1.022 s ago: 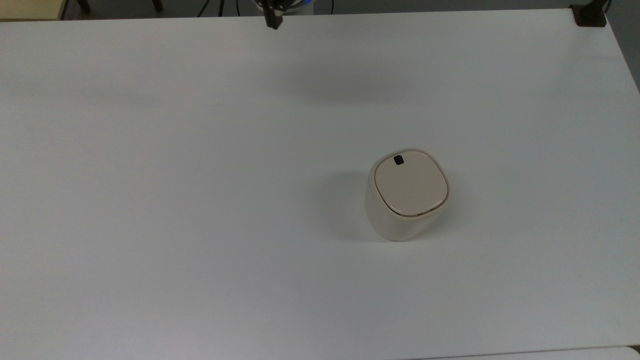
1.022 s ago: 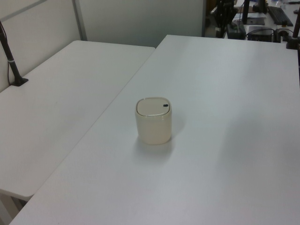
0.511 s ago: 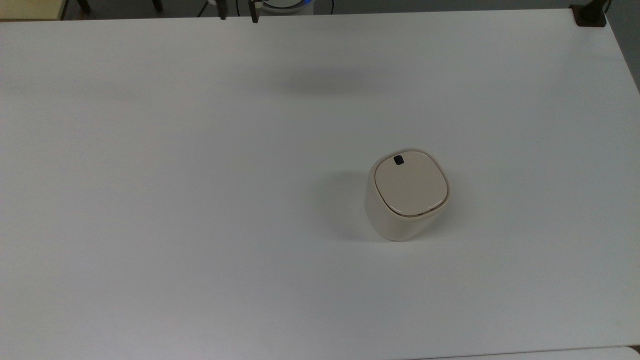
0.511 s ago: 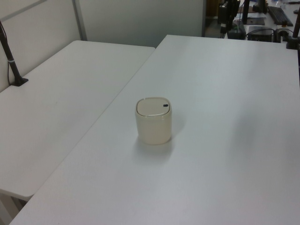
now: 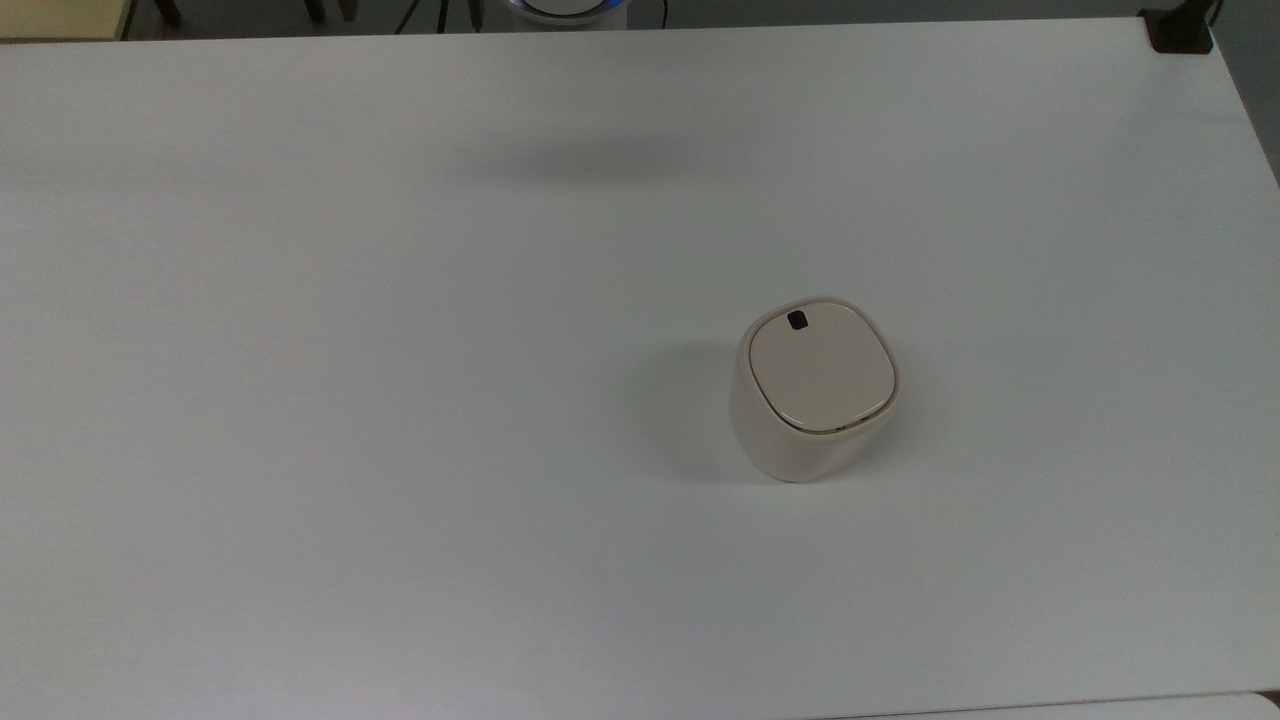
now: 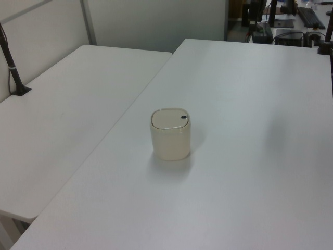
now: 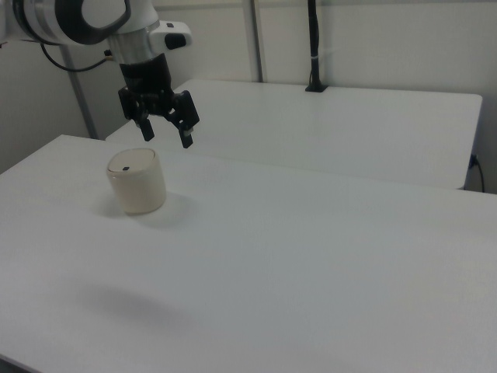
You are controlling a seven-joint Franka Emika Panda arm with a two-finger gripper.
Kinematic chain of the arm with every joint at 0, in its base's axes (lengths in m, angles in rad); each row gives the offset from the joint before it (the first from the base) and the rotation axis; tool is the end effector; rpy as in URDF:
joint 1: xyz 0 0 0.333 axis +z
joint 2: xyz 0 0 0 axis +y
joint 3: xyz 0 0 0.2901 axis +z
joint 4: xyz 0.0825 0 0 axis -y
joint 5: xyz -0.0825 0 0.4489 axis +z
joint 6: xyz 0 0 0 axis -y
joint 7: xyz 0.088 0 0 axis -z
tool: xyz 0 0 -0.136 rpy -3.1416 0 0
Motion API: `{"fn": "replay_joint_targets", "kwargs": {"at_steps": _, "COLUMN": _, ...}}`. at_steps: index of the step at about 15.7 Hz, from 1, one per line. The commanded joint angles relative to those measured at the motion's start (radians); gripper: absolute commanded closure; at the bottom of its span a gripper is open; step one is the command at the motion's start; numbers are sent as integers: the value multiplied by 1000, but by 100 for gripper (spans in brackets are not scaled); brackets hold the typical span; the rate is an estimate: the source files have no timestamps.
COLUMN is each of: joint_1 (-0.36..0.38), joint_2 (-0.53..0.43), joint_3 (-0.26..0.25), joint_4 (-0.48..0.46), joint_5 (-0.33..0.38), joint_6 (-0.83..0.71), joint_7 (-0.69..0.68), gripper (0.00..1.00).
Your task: Close the trash bin
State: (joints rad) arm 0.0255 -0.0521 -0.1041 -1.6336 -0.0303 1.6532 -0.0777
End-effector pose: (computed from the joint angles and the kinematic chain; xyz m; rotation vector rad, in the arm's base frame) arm 0.6123 -0.0534 0.5752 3.1094 0.0007 0.1077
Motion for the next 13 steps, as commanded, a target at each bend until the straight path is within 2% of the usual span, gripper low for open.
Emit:
{"fn": "replay_joint_targets", "kwargs": {"at_steps": 1, "joint_1": 8, "joint_2": 11, "joint_3": 1, "joint_4": 6, "joint_5": -2, "joint_6": -7, "joint_7": 5, "gripper": 0}}
{"fn": "replay_joint_targets", "kwargs": {"at_steps": 6, "joint_1": 11, "joint_2": 11, "joint_3": -2, "joint_4": 6, "joint_5": 26, "joint_6": 4, "joint_7": 18, "gripper": 0}}
{"fn": "replay_joint_targets", "kwargs": {"at_steps": 9, "joint_1": -4, "joint_2": 50, "joint_3": -2, "joint_4": 43, "joint_5": 46, "joint_6": 20, "joint_7": 18, "gripper": 0}}
{"fn": "replay_joint_targets", "kwargs": {"at_steps": 13, "joint_1": -21, "joint_2": 51, "joint_3": 9, "joint_4": 48, "joint_5": 46, "joint_6": 20, "joint_7": 22, "gripper": 0}}
